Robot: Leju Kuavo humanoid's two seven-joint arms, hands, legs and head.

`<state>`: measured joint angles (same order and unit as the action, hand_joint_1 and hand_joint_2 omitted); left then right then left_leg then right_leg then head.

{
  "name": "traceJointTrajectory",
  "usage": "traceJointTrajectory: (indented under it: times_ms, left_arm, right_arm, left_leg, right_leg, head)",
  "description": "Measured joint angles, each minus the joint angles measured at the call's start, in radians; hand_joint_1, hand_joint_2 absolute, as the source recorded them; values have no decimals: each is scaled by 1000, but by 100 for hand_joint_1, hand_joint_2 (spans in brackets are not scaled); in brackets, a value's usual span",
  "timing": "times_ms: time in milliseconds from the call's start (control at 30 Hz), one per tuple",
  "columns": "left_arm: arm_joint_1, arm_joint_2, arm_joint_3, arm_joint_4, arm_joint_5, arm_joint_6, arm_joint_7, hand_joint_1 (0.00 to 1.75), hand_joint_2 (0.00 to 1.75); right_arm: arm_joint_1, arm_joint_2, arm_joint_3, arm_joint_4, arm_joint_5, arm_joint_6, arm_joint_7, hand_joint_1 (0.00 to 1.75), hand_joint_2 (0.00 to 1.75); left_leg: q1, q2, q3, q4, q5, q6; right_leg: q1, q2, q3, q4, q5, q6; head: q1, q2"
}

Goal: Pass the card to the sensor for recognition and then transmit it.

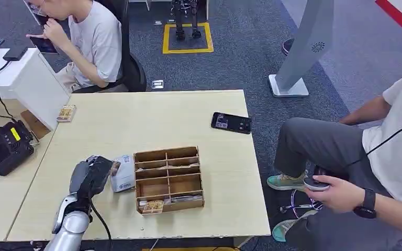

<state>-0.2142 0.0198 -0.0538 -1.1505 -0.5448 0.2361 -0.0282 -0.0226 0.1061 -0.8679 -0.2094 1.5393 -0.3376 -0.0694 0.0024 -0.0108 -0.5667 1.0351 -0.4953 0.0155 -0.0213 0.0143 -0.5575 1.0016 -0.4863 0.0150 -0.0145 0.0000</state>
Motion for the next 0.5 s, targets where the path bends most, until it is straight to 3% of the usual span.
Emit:
traceJointTrajectory:
  times_ms: [500]
  left_arm:
    - [21, -30, 0, 31, -101, 8, 19, 175, 175]
  right_arm:
    - [0, 3, 26, 0, 0, 0, 1, 0, 175]
  left_leg:
    - [0, 0, 1, 0, 0, 0]
  right_leg:
    - [0, 0, 1, 0, 0, 0]
  head:
    - [0, 0]
